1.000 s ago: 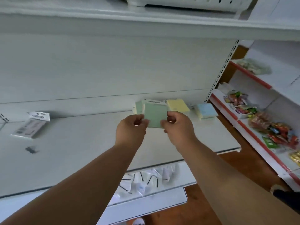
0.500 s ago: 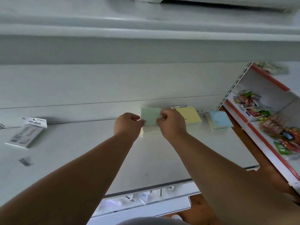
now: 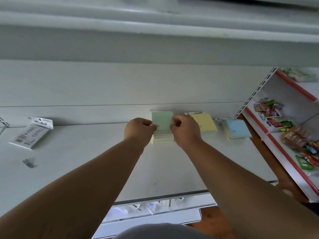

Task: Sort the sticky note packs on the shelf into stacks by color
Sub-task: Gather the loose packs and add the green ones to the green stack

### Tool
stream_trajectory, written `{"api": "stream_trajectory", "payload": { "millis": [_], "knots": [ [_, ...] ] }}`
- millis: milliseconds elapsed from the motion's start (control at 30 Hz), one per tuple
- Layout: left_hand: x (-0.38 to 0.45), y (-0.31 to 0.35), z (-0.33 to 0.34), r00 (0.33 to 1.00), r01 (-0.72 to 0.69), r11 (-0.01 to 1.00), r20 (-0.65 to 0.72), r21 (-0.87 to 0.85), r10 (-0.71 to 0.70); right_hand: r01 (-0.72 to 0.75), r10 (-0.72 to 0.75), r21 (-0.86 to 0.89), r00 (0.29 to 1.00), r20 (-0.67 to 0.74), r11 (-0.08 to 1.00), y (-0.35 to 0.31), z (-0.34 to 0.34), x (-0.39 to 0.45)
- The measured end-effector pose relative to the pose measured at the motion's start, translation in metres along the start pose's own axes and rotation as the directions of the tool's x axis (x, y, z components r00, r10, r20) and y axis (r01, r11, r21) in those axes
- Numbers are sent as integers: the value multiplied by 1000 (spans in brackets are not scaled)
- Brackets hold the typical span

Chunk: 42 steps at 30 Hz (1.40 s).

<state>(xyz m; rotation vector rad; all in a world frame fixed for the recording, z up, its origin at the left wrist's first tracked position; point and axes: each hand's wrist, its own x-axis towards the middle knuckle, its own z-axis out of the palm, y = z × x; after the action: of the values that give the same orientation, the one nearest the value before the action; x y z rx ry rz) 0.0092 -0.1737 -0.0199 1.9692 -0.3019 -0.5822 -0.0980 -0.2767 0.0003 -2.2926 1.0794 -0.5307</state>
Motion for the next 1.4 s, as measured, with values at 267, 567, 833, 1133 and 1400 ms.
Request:
{"api": "stream_trajectory", "payload": {
  "millis": [267, 567, 833, 1133, 1400],
  "knots": [
    [-16, 0, -4, 997, -54, 994, -55, 97, 59, 29, -29, -26, 1000, -2, 999, 4, -4, -3],
    [-73, -30, -34, 960, -110, 962, -225, 248, 168, 350, -350, -12, 937, 8, 937, -28, 10, -33],
    [-88, -81, -126, 931, -26, 973, -350, 231, 107, 503, -517, 119, 835, 189, 856, -99, 57, -77],
    [-45, -148, -265, 978, 83, 996, -189, -28, -87, 473, -487, 133, 796, 360, 871, -219, 182, -122],
    [-13, -178, -321, 964, 156, 918, -146, -366, -222, 452, -389, -53, 816, 427, 890, -268, 241, -119]
  ]
}}
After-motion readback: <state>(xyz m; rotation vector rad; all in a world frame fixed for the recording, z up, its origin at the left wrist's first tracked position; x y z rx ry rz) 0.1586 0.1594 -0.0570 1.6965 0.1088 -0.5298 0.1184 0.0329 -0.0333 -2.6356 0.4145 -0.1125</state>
